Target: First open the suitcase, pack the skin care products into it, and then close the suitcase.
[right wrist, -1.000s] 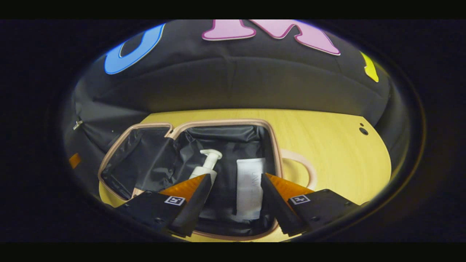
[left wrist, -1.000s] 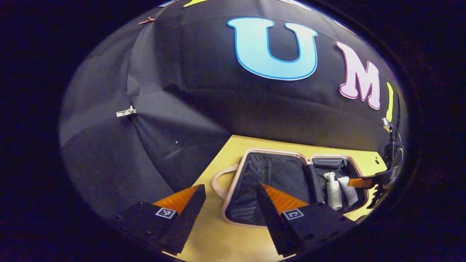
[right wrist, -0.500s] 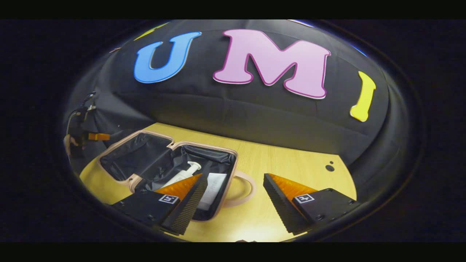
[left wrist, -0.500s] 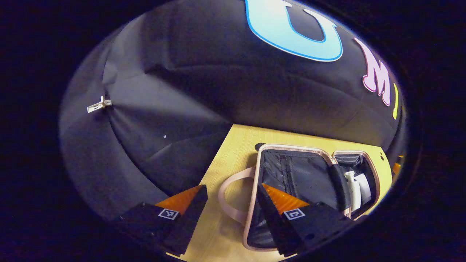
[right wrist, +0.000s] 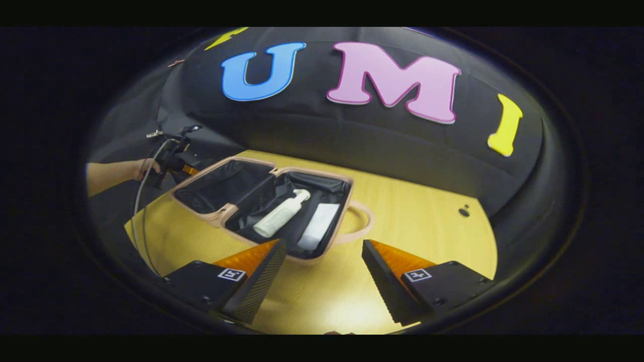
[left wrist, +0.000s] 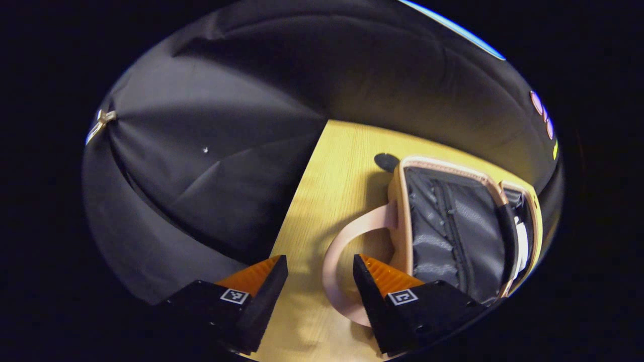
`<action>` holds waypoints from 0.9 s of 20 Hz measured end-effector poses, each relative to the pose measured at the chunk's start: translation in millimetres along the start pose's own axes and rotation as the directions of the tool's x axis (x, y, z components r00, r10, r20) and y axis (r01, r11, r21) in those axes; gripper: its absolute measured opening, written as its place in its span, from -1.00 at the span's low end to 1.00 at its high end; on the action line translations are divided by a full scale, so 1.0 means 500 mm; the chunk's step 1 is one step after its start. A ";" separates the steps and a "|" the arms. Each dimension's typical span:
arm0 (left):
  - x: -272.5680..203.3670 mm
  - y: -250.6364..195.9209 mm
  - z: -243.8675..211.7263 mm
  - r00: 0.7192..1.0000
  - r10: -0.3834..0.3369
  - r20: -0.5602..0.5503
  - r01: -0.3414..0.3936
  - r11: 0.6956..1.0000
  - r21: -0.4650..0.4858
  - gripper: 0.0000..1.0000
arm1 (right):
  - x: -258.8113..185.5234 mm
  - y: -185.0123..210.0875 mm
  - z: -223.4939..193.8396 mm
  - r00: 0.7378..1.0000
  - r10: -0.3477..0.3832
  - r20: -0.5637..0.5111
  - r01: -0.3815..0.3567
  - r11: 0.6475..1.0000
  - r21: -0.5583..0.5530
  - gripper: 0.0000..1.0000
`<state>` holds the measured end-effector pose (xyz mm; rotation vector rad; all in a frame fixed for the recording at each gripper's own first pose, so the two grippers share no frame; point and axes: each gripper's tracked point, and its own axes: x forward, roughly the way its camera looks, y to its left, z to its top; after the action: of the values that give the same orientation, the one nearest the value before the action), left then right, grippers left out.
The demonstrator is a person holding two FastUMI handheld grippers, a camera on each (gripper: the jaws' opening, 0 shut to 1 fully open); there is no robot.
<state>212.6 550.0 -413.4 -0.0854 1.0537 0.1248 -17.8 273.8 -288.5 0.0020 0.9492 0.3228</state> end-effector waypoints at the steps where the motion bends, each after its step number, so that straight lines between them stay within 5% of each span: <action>1: 0.004 -0.011 0.002 1.000 -0.022 -0.009 0.022 1.000 0.007 0.60 | -0.003 0.002 -0.015 1.000 0.005 -0.013 -0.005 1.000 0.022 0.95; 5: 0.008 -0.033 -0.012 0.991 -0.098 -0.090 0.097 0.995 -0.014 0.04 | -0.015 -0.025 -0.042 0.999 -0.022 -0.037 0.025 0.996 0.087 0.95; 6: 0.007 -0.031 -0.016 0.990 -0.103 -0.096 0.103 0.995 -0.007 0.15 | -0.017 -0.036 -0.041 0.999 -0.034 -0.034 0.038 0.994 0.100 0.86; 9: 0.012 -0.027 -0.015 0.992 -0.092 -0.082 0.091 0.996 -0.022 -0.36 | -0.022 -0.073 -0.030 0.997 -0.074 -0.009 0.075 0.990 0.120 0.94; 11: 0.010 -0.026 -0.012 0.994 -0.083 -0.065 0.079 0.995 -0.064 -0.53 | -0.026 -0.089 -0.030 0.996 -0.090 -0.005 0.090 0.988 0.123 0.94; 18: -0.104 -0.025 0.078 0.996 0.000 0.091 -0.001 1.000 0.013 -0.73 | -0.034 -0.121 -0.034 0.995 -0.103 0.013 0.102 0.990 0.100 0.94</action>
<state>222.8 539.4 -348.8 -0.0669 0.9633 0.1208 -24.0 209.2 -293.7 0.0465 0.9426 0.1803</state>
